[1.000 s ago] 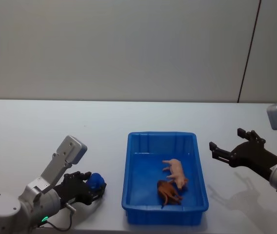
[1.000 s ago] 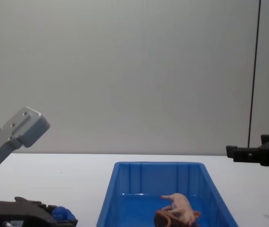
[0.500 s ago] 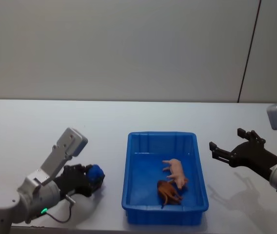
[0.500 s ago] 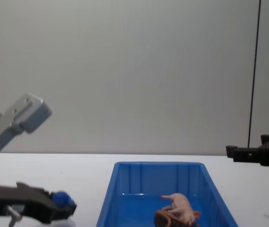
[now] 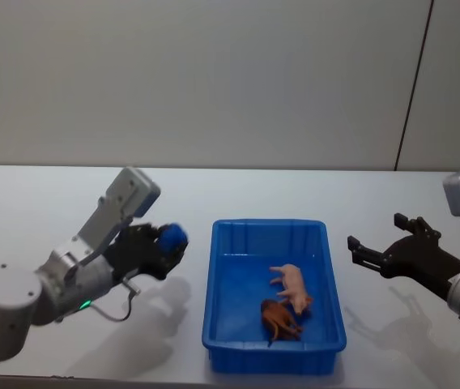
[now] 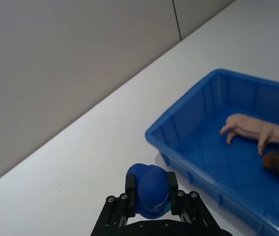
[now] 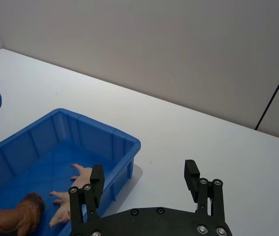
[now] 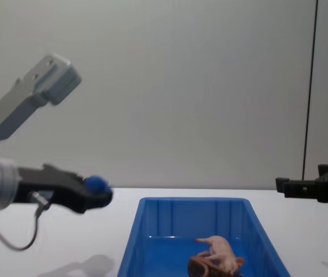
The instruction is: Pick up the two dolls from the table and place them into the box.
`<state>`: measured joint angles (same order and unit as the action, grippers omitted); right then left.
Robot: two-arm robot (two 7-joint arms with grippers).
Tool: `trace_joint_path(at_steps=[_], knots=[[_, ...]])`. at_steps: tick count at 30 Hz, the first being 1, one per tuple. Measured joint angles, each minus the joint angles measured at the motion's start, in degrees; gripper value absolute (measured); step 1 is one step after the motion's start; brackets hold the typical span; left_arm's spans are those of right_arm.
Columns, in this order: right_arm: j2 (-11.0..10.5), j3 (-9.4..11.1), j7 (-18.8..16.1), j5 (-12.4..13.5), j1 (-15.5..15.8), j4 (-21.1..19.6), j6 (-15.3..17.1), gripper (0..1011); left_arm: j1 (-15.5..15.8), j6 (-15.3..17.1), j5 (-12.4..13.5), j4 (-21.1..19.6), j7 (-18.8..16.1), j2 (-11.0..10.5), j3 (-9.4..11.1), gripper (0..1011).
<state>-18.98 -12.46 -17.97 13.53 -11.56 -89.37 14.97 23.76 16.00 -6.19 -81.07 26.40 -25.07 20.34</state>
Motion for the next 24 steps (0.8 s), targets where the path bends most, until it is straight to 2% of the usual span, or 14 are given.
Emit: trace_joint_path(at_steps=[3, 10, 11, 13, 14, 17, 18, 20, 21, 24], knots=[[0.0, 0.0, 0.0, 0.0, 0.0, 0.0, 0.0, 1001, 1.2, -1.3, 0.3, 1.2, 0.8, 0.9, 0.3, 346], [0.0, 0.0, 0.0, 0.0, 0.0, 0.0, 0.0, 1001, 6.0, -6.7, 0.8, 6.9, 3.9, 4.6, 1.5, 309], [0.0, 0.0, 0.0, 0.0, 0.0, 0.0, 0.0, 1001, 6.6, -7.2, 0.8, 7.5, 4.1, 5.0, 1.6, 358], [0.0, 0.0, 0.0, 0.0, 0.0, 0.0, 0.0, 1001, 7.4, -8.2, 0.8, 8.9, 4.6, 5.7, 1.9, 392], [0.0, 0.0, 0.0, 0.0, 0.0, 0.0, 0.0, 1001, 8.2, -9.1, 0.9, 10.0, 5.1, 6.3, 2.1, 463], [0.0, 0.0, 0.0, 0.0, 0.0, 0.0, 0.0, 1001, 9.4, -10.6, 0.9, 11.8, 5.8, 7.3, 2.5, 527], [0.0, 0.0, 0.0, 0.0, 0.0, 0.0, 0.0, 1001, 10.0, -11.5, 0.9, 12.7, 6.1, 7.8, 2.7, 589], [0.0, 0.0, 0.0, 0.0, 0.0, 0.0, 0.0, 1001, 10.6, -12.3, 0.9, 13.6, 6.5, 8.3, 2.8, 630], [0.0, 0.0, 0.0, 0.0, 0.0, 0.0, 0.0, 1001, 11.2, -13.0, 0.9, 14.4, 6.8, 8.8, 3.0, 685], [0.0, 0.0, 0.0, 0.0, 0.0, 0.0, 0.0, 1001, 11.8, -14.0, 0.8, 15.3, 7.1, 9.2, 3.2, 743]])
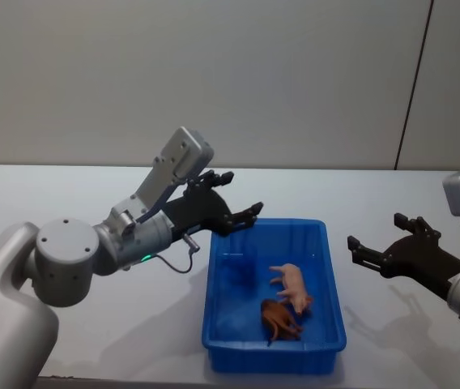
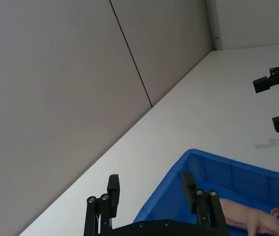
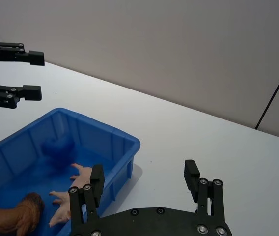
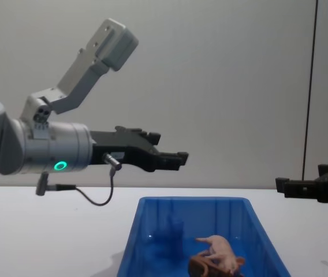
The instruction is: Pick up the two dolls from the table and place them into the box.
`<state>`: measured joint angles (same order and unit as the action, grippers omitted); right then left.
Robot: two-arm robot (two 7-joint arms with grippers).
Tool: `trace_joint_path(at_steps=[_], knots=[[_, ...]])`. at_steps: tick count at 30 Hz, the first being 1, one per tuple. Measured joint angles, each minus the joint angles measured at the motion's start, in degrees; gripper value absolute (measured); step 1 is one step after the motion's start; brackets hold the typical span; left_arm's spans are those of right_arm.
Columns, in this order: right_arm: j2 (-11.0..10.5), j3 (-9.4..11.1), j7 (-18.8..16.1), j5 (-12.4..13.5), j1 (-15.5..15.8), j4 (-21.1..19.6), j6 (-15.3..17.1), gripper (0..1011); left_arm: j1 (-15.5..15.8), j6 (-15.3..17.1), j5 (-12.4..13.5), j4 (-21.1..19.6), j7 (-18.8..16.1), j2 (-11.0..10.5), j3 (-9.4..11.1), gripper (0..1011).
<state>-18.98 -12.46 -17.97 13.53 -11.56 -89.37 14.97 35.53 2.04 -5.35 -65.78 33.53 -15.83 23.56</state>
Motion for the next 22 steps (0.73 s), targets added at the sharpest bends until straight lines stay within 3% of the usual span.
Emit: trace_joint_path(at_steps=[3, 9, 22], knots=[[0.0, 0.0, 0.0, 0.0, 0.0, 0.0, 0.0, 1001, 0.6, -1.1, -0.1, 0.8, 0.3, 0.6, 0.3, 863], [0.0, 0.0, 0.0, 0.0, 0.0, 0.0, 0.0, 1001, 0.7, -2.1, -0.4, 0.4, 0.1, 0.8, 0.5, 1001], [0.0, 0.0, 0.0, 0.0, 0.0, 0.0, 0.0, 1001, -1.7, -3.0, -1.1, -4.3, -2.3, -0.6, 0.6, 1001]])
